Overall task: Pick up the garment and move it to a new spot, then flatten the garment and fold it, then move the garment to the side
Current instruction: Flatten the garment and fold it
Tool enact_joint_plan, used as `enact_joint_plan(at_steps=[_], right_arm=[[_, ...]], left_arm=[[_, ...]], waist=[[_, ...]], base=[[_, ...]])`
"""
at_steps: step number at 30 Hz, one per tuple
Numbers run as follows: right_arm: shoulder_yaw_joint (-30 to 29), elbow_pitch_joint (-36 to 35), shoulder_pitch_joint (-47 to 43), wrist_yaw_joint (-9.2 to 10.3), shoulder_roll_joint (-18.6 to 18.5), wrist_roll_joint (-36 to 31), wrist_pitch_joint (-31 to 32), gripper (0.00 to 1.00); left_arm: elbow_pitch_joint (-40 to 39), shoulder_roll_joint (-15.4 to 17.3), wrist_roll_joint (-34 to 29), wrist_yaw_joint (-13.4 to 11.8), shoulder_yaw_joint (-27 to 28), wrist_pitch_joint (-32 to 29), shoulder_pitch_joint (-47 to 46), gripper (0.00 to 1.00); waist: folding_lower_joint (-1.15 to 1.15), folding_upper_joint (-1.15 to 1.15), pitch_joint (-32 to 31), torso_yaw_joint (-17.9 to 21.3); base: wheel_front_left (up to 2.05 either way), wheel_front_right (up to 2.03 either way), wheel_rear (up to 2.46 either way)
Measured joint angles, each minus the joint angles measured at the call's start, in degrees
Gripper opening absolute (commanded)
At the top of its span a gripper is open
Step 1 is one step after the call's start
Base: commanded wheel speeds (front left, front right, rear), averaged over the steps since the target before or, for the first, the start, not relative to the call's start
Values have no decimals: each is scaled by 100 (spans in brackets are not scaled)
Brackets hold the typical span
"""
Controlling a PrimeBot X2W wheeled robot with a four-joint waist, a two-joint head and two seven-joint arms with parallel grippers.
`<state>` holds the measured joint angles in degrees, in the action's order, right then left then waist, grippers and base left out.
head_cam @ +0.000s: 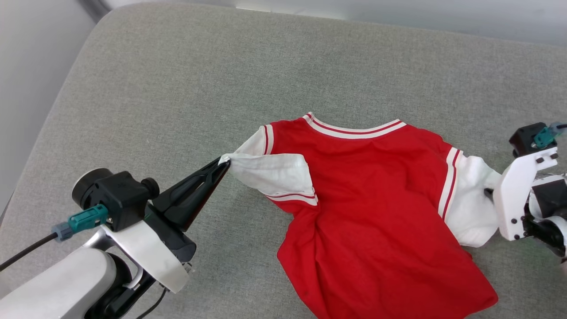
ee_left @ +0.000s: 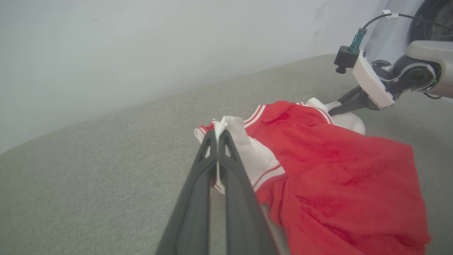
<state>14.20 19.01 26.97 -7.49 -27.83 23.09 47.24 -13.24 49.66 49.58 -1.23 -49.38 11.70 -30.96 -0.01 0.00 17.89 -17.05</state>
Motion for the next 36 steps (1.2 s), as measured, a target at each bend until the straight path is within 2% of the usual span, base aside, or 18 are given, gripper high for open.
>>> enact_joint_plan(at_steps=[8, 10, 18, 26, 30, 36], right_arm=[[187, 223, 124, -8, -82, 51, -592, 0], [77, 279, 346, -2, -237, 57, -994, 0], [46, -22, 1003, -3, -424, 143, -1700, 0], [67, -534, 1467, -3, -610, 328, -1994, 0], [-168, -789, 1582, -2, -544, 505, -1989, 0], [-595, -1463, 1742, -2, -394, 482, -1997, 0]], left_arm=[[99, 48, -15, -67, 49, 9, -5, 0], [145, 187, -20, -141, 162, 63, 3, 0], [8, 728, 62, -401, 593, 157, 43, 0], [-252, 1388, 323, -794, 1326, 240, 44, 0], [-412, 1691, 527, -1009, 1760, 264, 21, 0], [-610, 2170, 847, -1198, 2483, 308, 20, 0]], waist=[[1, 0, -158, 132], [1, 0, -357, 268], [1, 0, -906, 641], [1, 0, -1356, 1140], [1, 0, -1499, 1372], [1, 0, -1562, 1667]], base=[[0, 0, 0], [0, 0, 0], [0, 0, 0], [0, 0, 0], [0, 0, 0], [0, 0, 0]])
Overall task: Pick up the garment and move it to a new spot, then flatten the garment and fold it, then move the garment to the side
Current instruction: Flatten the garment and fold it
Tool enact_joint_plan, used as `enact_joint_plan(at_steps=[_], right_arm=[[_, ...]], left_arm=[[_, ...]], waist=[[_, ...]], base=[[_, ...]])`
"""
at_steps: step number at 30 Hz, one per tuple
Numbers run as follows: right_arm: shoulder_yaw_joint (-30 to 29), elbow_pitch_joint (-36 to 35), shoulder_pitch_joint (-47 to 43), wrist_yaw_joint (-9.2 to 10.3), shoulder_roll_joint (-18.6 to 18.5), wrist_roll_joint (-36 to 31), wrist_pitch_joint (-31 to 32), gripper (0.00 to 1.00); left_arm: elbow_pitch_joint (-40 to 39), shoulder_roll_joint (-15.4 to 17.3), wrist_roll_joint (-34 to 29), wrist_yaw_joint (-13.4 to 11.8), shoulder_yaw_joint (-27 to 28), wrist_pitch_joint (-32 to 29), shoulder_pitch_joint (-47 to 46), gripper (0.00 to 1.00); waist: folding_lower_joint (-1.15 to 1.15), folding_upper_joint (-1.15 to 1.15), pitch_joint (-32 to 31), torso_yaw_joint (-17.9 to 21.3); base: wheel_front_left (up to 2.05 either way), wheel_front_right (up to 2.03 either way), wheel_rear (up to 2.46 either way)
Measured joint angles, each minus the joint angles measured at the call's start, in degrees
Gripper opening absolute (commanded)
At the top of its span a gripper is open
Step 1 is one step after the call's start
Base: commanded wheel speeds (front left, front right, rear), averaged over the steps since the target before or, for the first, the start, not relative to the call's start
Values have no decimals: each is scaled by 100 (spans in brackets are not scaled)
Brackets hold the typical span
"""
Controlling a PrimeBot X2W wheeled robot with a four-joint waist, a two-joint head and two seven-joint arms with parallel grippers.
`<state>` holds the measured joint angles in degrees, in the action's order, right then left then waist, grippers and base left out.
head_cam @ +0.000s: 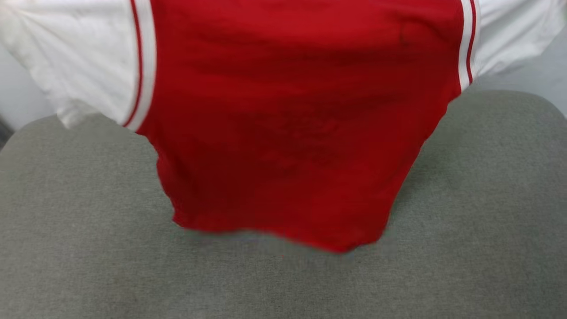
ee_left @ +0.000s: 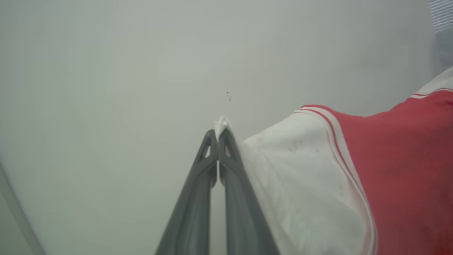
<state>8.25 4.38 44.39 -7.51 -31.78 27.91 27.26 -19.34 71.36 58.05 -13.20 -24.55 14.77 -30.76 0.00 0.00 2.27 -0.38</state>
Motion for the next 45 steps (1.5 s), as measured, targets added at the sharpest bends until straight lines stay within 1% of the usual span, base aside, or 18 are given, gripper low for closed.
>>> enact_joint_plan(at_steps=[5, 8, 11, 17, 20, 23, 27, 30, 34, 37, 42, 45], right_arm=[[-442, -717, 146, 0, 344, -179, -38, 0], [-627, -1051, 303, 0, 431, -297, -53, 0], [-652, -1224, 388, -1, 490, -368, -18, 0], [-648, -1278, 809, -1, 517, -524, 45, 0], [-594, -1111, 1185, 0, 601, -526, -7, 0], [-497, -810, 1653, -1, 645, -606, -180, 0], [-603, -209, 2445, -1, 757, -684, -461, 0], [-770, 301, 3089, -1, 935, -857, -743, 0], [-750, 916, 3814, -2, 993, -1137, -1062, 0], [-647, 1229, 4364, -2, 935, -1313, -1194, 0], [-615, 1713, 4918, -1, 821, -1549, -1460, 0], [-612, 1975, 4946, -1, 838, -1596, -1700, 0]], left_arm=[[-164, 174, 313, -52, 546, 12, -1, 0], [-213, 291, 319, -98, 821, 13, -36, 0], [-210, 327, 325, -99, 975, 13, -161, 0], [1, 209, 378, -19, 1131, -25, -683, 0], [255, 137, 339, 107, 1126, -104, -1123, 0], [548, -8, 236, 285, 1045, -227, -1697, 0], [1106, -323, -22, 554, 848, -424, -2709, 0], [1660, -656, -253, 768, 661, -558, -3569, 0], [2477, -1226, -557, 973, 431, -605, -4729, 0], [2999, -1679, -730, 1123, 266, -525, -5463, 0], [3731, -2321, -988, 1301, 96, -212, -6127, 0], [4090, -2638, -1050, 1510, 42, -64, -6199, 0]], waist=[[0, 0, 124, 137], [0, 0, 250, 189], [0, 0, 408, 230], [1, 0, 853, 272], [1, 0, 1166, 286], [1, 0, 1512, 306], [1, 0, 1991, 318], [2, 0, 2352, 312], [2, 0, 2801, 265], [2, 0, 3105, 179], [2, 0, 3485, -65], [2, 0, 3625, -241]], base=[[0, 0, 0], [0, 0, 0], [0, 0, 0], [0, 0, 0], [0, 0, 0], [0, 0, 0], [0, 0, 0], [0, 0, 0], [0, 0, 0], [0, 0, 0], [0, 0, 0], [0, 0, 0]])
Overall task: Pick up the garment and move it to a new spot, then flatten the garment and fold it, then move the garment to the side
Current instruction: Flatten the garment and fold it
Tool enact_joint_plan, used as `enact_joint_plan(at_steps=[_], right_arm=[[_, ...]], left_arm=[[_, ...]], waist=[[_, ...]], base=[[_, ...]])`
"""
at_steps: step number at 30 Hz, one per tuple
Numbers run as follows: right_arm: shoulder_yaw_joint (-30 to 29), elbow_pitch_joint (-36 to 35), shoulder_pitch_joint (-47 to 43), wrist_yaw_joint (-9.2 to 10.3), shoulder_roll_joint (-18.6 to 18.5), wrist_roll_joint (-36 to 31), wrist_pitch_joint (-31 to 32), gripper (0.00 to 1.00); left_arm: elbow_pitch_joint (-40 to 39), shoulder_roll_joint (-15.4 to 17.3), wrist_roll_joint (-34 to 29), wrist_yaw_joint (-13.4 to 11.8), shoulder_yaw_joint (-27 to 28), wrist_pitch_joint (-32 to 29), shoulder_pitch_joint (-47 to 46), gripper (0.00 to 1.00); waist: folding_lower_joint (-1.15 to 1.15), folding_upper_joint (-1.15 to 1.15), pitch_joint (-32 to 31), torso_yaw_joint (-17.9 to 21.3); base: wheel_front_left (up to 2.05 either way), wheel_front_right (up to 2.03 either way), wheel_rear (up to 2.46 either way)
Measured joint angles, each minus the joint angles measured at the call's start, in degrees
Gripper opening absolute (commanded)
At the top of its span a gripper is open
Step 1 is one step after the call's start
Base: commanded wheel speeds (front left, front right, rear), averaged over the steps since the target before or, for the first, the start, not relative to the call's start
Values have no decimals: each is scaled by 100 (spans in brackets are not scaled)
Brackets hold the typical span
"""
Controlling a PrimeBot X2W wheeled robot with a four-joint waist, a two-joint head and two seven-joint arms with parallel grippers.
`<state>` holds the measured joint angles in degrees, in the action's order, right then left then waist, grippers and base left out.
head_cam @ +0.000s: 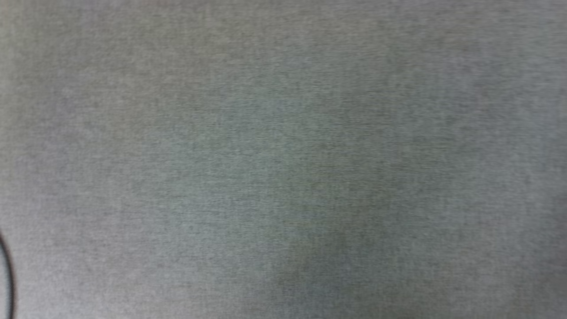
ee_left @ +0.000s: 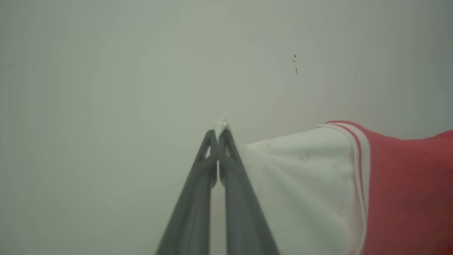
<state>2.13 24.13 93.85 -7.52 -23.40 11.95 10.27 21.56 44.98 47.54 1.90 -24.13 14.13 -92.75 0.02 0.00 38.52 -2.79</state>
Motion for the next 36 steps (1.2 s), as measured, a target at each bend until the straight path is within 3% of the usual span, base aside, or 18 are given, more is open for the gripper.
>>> enact_joint_plan(at_steps=[8, 16, 19, 24, 31, 36], right_arm=[[272, 577, -1060, 0, 103, 214, -405, 0], [600, 582, -2866, 1, -83, 984, -375, 0], [1010, 355, -3789, -1, -310, 1304, -266, 0], [1321, -109, -5090, 1, -686, 1970, -108, 0], [1691, -566, -6561, 0, -1179, 2295, -15, 0], [1872, -645, -7297, 0, -1527, 2290, -119, 0]], left_arm=[[386, -762, -244, 368, -23, 77, 1082, 0], [94, -1588, -439, 516, 345, 85, 3259, 0], [-63, -1744, -495, 537, 313, 86, 4169, 0], [-405, -1644, -471, 554, -170, 86, 5588, 0], [-594, -891, -734, 560, -1005, 86, 7081, 0], [-545, -688, -694, 561, -1254, 87, 7680, 0]], waist=[[0, 0, -27, -256], [-1, 0, -623, -304], [-1, 0, -952, -304], [-3, 0, -1571, -278], [-4, 0, -2347, -212], [-4, 0, -2741, -180]], base=[[0, 0, 0], [0, 0, 0], [0, 0, 0], [0, 0, 0], [0, 0, 0], [0, 0, 0]])
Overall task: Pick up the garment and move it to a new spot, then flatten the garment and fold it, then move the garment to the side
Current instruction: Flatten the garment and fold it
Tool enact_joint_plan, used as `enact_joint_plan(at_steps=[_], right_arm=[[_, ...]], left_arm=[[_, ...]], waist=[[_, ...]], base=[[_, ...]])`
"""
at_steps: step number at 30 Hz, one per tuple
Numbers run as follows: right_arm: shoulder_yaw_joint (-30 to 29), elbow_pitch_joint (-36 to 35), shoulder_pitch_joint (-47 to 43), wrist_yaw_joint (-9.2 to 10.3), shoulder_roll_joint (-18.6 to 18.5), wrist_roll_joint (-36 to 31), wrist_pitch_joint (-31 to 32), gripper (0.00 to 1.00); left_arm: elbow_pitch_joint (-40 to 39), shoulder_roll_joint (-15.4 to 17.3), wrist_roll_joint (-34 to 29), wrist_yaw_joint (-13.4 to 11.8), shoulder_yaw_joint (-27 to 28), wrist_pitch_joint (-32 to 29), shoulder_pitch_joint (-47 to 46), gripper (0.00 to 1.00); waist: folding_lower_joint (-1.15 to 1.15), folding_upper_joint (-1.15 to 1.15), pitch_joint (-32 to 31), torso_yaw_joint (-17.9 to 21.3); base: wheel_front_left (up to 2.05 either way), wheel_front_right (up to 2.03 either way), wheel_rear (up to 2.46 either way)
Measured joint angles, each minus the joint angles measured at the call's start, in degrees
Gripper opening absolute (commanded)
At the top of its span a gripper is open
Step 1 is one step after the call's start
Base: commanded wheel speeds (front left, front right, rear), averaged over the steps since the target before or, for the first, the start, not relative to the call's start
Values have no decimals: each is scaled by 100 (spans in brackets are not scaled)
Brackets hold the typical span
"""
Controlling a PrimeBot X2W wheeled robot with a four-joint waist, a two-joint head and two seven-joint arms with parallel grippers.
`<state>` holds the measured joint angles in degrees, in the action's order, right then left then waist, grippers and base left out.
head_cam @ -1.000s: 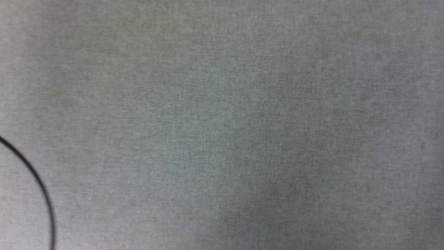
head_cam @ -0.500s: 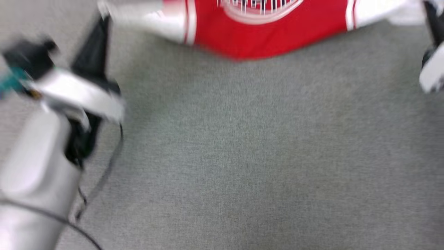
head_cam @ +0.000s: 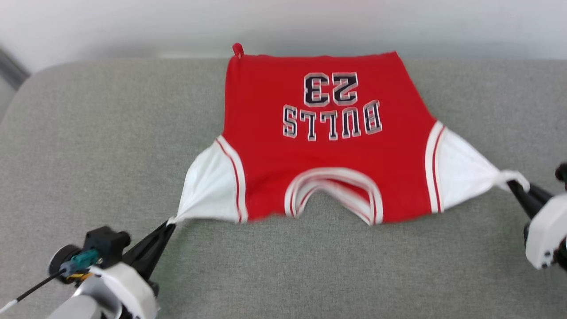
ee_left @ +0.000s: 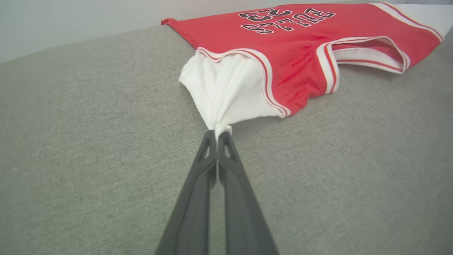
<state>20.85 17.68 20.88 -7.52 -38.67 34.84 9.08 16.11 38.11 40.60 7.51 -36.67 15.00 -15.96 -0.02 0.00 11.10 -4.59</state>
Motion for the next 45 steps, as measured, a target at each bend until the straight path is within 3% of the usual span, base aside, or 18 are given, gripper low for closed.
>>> enact_joint_plan(at_steps=[10, 16, 22, 28, 29, 30, 39, 45], right_arm=[[82, -66, -990, -2, -350, 367, -147, 0], [182, -301, -1563, -1, -617, 754, 170, 0], [138, -420, -2115, -1, -677, 1225, 783, 0], [-26, -597, -2209, -1, -697, 1257, 989, 0], [-86, -583, -2208, -1, -692, 1215, 1039, 56], [-201, -552, -2204, -1, -662, 1167, 1014, 100], [-939, -1087, -1766, 2, -460, 1511, 1793, 100], [-1762, -1414, -890, 3, -81, 1304, 2962, 100]], left_arm=[[-140, 403, 341, -79, 53, 5, 834, 0], [-506, 635, 553, -120, 10, -102, 1402, 0], [-690, 637, 789, -154, -114, -220, 1850, 0], [-848, 570, 805, -154, -182, -309, 1851, 0], [-875, 559, 806, -153, -191, -326, 1821, 0], [-915, 556, 821, -148, -193, -336, 1797, 0], [-1634, 803, 845, -112, -214, -510, 1722, 0], [-2436, 867, 706, -200, -275, -710, 1607, 0]], waist=[[0, 0, -538, 49], [1, 0, -675, 130], [1, 0, -694, 150], [1, 0, -595, 96], [2, 0, -587, 78], [2, 0, -583, 57], [2, 0, -419, -164], [2, 0, -91, -373]], base=[[0, 0, 0], [0, 0, 0], [0, 0, 0], [0, 0, 0], [0, 0, 0], [0, 0, 0], [0, 0, 0], [0, 0, 0]])
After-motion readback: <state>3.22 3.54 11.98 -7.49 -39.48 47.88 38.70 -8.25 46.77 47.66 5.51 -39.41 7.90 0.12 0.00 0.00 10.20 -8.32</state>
